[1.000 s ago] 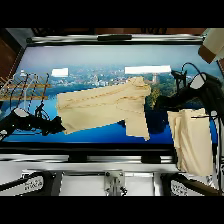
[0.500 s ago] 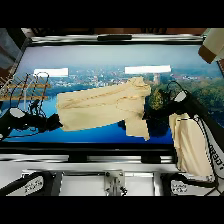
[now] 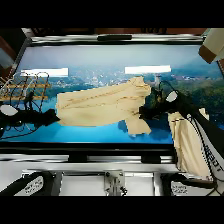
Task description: Fold the shirts.
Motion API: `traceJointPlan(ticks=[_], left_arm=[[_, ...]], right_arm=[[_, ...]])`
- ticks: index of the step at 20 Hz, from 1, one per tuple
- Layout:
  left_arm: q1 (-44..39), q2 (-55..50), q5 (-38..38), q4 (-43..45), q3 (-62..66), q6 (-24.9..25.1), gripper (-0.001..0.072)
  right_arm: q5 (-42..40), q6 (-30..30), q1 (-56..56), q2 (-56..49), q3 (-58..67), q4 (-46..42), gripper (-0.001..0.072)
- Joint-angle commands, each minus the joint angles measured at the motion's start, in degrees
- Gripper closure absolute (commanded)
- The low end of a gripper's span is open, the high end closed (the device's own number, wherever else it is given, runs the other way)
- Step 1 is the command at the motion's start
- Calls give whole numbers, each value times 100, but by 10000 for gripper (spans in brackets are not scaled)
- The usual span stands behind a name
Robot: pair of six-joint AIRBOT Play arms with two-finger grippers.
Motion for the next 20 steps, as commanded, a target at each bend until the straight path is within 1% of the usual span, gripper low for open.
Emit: traceJointPlan(ticks=[1,2,4,6,7,9,11,12,14,16,20], left_arm=[[2,514,-103,81,977,195,676],[2,791,-61,114,1526,208,677],[2,1427,210,125,2699,260,676],[4,2035,627,234,3823,251,676],[4,2299,798,365,4251,164,677],[4,2828,1014,708,4782,-356,676],[4,3351,1051,1027,4881,-791,676],[4,3574,962,1209,4881,-984,676],[4,3860,737,1471,4878,-1215,676],[4,3967,442,1694,4881,-1231,676],[4,3847,-442,2232,4778,-1226,676]], right_arm=[[157,-367,31,938,619,-610,647],[275,-575,31,1338,970,-804,647],[177,-649,31,2232,1810,-1099,647],[-483,-673,31,3112,2618,-1217,647],[-1049,-691,31,3534,2896,-1270,647],[-2083,-684,33,4210,3176,-1250,647],[-2680,-675,31,4717,3224,-1036,647],[-2800,-656,31,4898,3224,-997,647],[-2826,-549,33,5130,3224,-997,647],[-2706,-507,31,5198,3224,-1001,647],[-2107,-509,31,5051,3222,-1019,647]])
